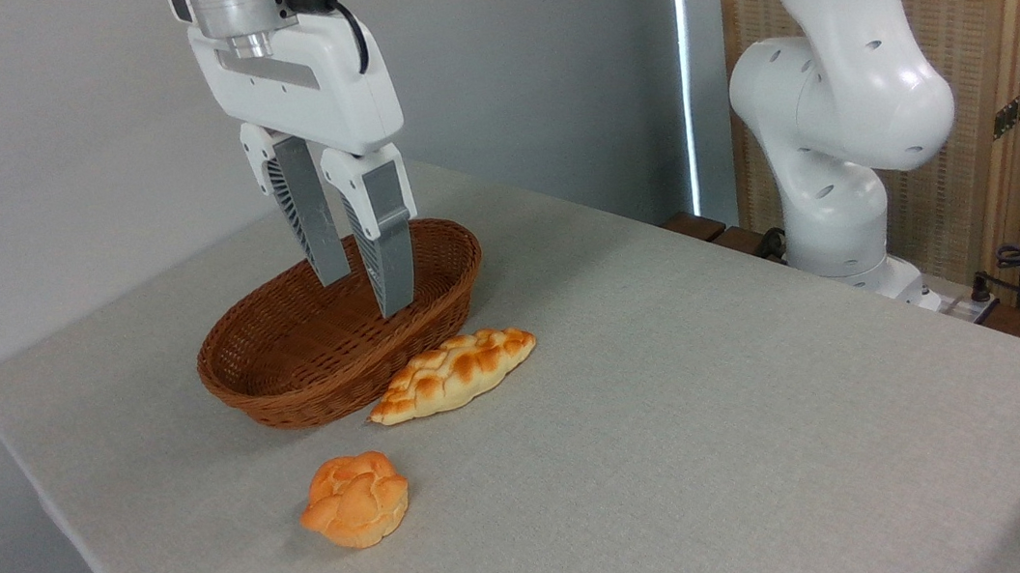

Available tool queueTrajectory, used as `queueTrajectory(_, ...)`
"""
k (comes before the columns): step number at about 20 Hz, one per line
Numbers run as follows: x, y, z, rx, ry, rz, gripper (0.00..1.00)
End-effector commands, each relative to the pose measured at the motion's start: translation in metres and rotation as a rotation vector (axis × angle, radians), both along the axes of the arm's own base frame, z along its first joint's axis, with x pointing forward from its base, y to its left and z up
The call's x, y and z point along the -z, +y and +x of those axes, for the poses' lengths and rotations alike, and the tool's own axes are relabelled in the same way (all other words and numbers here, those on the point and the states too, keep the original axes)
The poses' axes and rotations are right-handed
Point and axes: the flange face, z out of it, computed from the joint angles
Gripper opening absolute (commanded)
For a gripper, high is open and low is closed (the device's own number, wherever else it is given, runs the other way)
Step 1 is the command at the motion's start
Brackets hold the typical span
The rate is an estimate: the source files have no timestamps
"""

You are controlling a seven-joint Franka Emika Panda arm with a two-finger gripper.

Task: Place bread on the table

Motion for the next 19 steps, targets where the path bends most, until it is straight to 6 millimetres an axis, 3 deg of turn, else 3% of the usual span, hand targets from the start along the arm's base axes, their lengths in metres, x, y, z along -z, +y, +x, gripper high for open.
queueTrajectory(1,-0.0036,-0.0016,-0.0037,0.033,0.035,-0.004,1.00)
queueTrajectory(19,0.0002,0.0052,-0.0106,0.020,0.106,-0.006,1.00)
